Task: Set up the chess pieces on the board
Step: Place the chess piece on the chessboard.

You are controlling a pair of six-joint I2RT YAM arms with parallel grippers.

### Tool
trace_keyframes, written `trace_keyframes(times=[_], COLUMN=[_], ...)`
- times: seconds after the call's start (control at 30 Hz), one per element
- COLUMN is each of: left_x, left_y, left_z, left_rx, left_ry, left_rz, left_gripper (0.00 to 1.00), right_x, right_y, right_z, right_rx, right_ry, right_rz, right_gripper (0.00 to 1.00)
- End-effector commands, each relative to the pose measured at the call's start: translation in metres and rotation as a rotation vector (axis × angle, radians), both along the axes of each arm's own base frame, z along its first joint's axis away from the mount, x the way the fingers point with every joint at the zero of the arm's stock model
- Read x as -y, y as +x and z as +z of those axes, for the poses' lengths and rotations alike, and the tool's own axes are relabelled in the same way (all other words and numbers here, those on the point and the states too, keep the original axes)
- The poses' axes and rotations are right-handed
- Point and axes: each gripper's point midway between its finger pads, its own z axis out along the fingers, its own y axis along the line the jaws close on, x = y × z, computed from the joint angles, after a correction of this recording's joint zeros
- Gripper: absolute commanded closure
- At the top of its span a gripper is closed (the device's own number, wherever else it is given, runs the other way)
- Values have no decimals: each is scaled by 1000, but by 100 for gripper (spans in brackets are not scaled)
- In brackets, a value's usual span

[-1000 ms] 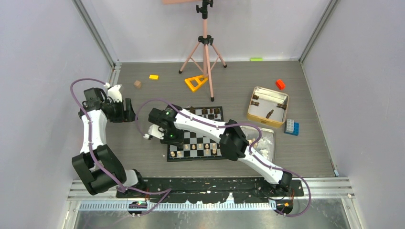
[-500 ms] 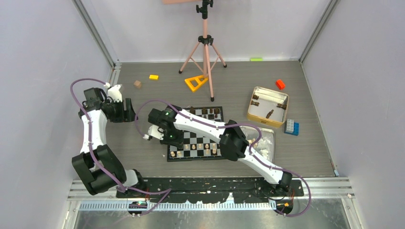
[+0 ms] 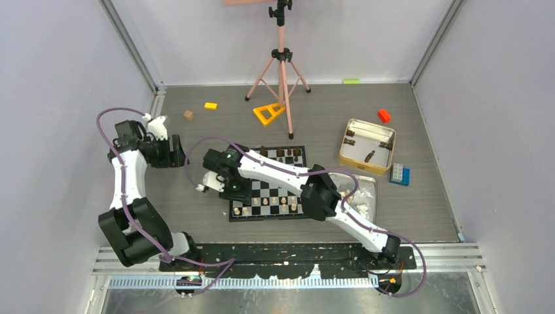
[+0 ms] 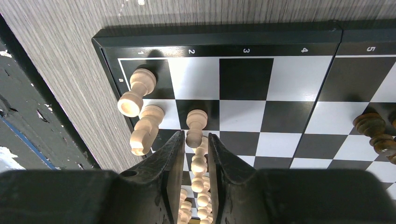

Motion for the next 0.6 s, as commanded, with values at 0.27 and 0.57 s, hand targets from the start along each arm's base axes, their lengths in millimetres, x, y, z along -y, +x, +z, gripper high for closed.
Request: trace_keyframes(times=[0.27, 0.57], left_x=[-1, -2], left_y=[3, 6], left_z=[2, 5], left_rx=[18, 28], left_ry=[-12, -6], left_rz=[-5, -5], left_gripper=[33, 33], right_x=[-3, -3], right_y=[1, 15], right_z=[5, 38], right_rx=[16, 54], right_ry=[13, 85], right_rz=[2, -32], right_gripper=[64, 61])
